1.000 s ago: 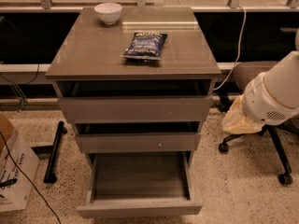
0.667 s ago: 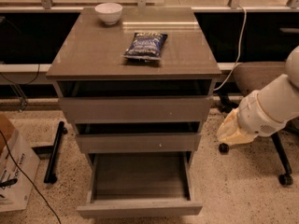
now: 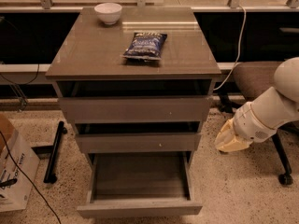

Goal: Close bottom drawer

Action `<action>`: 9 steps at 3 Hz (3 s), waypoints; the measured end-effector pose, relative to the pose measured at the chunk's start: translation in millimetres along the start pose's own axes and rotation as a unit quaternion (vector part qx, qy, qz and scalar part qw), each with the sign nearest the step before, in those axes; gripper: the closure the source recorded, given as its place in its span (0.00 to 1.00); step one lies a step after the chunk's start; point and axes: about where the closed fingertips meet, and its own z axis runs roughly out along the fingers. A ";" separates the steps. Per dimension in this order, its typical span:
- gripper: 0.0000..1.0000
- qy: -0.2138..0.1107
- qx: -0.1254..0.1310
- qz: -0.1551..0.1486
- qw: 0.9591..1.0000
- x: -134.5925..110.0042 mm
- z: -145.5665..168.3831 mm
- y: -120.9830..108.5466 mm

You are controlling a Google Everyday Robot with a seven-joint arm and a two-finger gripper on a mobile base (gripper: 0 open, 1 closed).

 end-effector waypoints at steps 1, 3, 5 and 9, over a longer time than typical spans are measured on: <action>1.00 0.020 0.001 0.003 1.000 -1.9 9.5 -3.1; 1.00 -0.005 -0.006 0.018 1.000 23.5 115.5 -14.8; 1.00 -0.074 -0.046 0.082 0.993 66.6 230.2 -13.0; 1.00 -0.059 -0.087 0.170 0.980 102.2 346.6 -1.0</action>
Offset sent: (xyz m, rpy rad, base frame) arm 0.0329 0.0181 -0.1011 -0.0103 -0.0018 -0.0469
